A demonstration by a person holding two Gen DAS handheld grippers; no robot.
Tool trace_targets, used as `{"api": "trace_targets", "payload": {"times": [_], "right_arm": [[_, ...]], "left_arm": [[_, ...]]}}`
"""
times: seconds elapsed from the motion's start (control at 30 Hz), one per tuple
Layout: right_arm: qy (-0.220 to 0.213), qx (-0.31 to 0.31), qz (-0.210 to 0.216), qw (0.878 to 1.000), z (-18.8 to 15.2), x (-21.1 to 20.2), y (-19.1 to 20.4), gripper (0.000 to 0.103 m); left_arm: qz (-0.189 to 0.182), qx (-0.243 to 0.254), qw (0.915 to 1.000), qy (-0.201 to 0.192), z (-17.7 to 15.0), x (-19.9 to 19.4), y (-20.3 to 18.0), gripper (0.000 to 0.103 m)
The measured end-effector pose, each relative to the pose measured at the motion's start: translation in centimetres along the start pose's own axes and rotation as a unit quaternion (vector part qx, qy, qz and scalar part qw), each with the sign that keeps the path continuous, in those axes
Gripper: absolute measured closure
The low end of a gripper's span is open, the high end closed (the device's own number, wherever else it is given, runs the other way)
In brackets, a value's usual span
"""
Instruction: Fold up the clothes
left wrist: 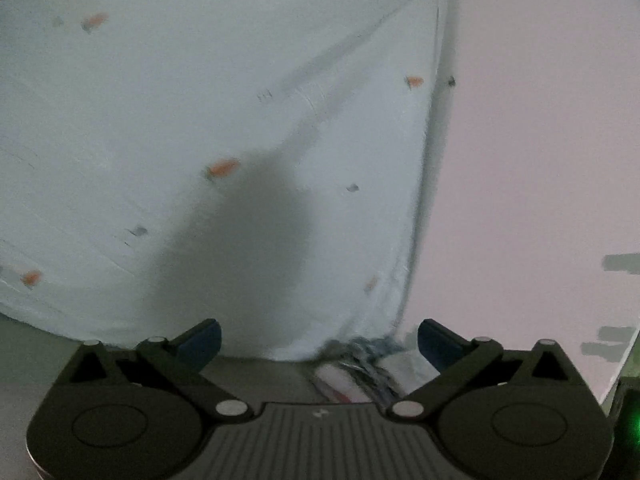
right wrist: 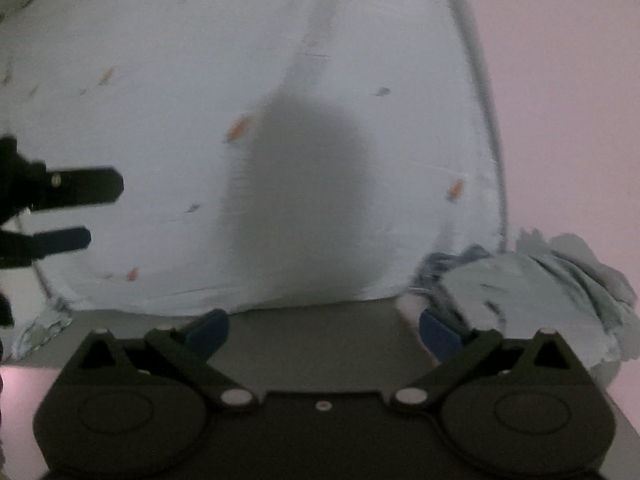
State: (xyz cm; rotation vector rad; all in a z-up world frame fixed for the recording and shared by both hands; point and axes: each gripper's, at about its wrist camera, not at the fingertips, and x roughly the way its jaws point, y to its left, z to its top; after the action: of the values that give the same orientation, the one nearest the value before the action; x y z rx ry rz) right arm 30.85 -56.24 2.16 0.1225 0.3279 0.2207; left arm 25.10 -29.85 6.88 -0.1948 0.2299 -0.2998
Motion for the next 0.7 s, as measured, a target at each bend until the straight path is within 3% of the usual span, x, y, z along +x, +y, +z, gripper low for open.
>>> {"api": "trace_targets", "payload": {"times": [0.2,0.37,0.5,0.63,0.7], "right_arm": [[-0.024,-0.031,0.01,0.999,-1.5,-3.7,7.3,0.0],[-0.013,-0.034,-0.017,0.999,-3.7,-7.7,13.2,0.0],[0.018,-0.04,-0.029,0.999,-6.1,-10.6,17.6,0.001],[0.063,-0.028,-0.045,0.997,-8.2,-13.2,21.5,0.004],[0.083,-0.031,-0.05,0.995,-9.5,-14.8,23.5,0.004]], "left_arm": [[0.043,0.014,0.9986,0.027,0.0,-5.8,3.3,0.0],[0.076,0.03,0.995,0.056,-1.0,-11.9,6.2,0.0],[0.099,0.028,0.991,0.086,-2.3,-16.0,8.1,0.0],[0.094,-0.002,0.9872,0.129,-4.4,-19.9,10.3,0.0],[0.113,0.002,0.9831,0.145,-5.7,-22.0,11.2,0.0]]}}
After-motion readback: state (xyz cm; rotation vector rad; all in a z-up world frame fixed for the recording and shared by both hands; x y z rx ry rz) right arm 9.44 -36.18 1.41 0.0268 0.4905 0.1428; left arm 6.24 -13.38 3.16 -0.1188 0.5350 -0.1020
